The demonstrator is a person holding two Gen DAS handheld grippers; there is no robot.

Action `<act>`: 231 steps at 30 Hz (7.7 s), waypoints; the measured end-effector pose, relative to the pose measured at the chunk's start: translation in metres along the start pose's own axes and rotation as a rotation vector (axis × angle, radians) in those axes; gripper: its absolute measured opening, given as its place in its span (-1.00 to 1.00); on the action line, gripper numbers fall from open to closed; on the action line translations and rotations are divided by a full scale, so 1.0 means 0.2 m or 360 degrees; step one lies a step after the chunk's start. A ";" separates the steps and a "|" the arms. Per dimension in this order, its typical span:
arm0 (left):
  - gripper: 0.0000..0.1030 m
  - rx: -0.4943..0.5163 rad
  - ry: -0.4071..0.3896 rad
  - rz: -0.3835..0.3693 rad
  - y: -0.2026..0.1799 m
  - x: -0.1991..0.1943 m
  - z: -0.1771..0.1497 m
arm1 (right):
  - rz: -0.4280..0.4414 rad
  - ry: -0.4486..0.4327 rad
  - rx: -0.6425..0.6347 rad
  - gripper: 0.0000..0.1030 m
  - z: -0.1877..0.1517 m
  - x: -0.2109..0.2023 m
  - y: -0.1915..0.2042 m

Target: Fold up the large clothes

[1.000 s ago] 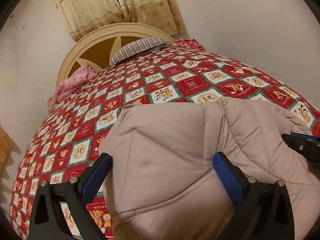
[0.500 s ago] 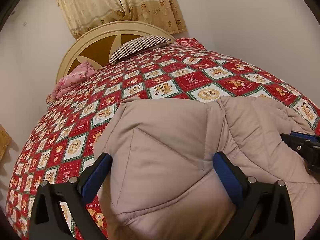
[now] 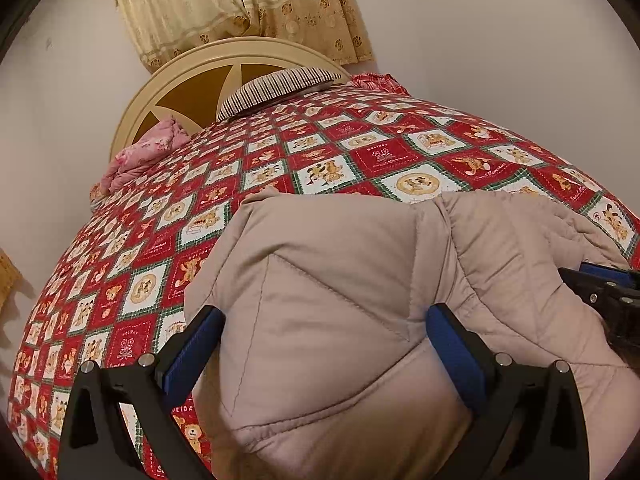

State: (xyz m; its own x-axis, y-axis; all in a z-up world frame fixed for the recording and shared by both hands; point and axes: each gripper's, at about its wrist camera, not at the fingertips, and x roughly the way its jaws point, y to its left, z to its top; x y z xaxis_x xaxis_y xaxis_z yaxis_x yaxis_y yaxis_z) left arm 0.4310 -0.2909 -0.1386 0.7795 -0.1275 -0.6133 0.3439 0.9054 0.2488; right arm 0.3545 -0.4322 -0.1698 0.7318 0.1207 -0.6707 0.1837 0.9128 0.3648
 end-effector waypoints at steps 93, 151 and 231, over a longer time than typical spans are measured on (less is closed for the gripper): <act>0.94 -0.0780 0.0202 -0.1094 0.48 -0.07 -0.34 | 0.0605 0.0248 0.0160 0.42 -0.02 -0.01 -0.29; 0.05 -0.0719 -0.0185 -0.0072 2.00 -0.95 -1.01 | 0.1193 0.0433 -0.0408 -0.44 -0.37 0.20 1.69; 0.76 -0.0693 -0.0440 0.0352 1.71 -1.84 -1.19 | 0.0686 -0.0364 -0.0750 1.00 -0.76 -1.01 1.73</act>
State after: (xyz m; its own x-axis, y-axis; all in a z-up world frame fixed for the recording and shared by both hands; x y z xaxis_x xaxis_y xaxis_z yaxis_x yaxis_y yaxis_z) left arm 0.1364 0.1611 -0.0055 0.9369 0.0363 -0.3478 -0.0457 0.9988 -0.0189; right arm 0.1715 -0.0813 -0.0058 0.8057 0.4735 -0.3560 -0.4231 0.8806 0.2136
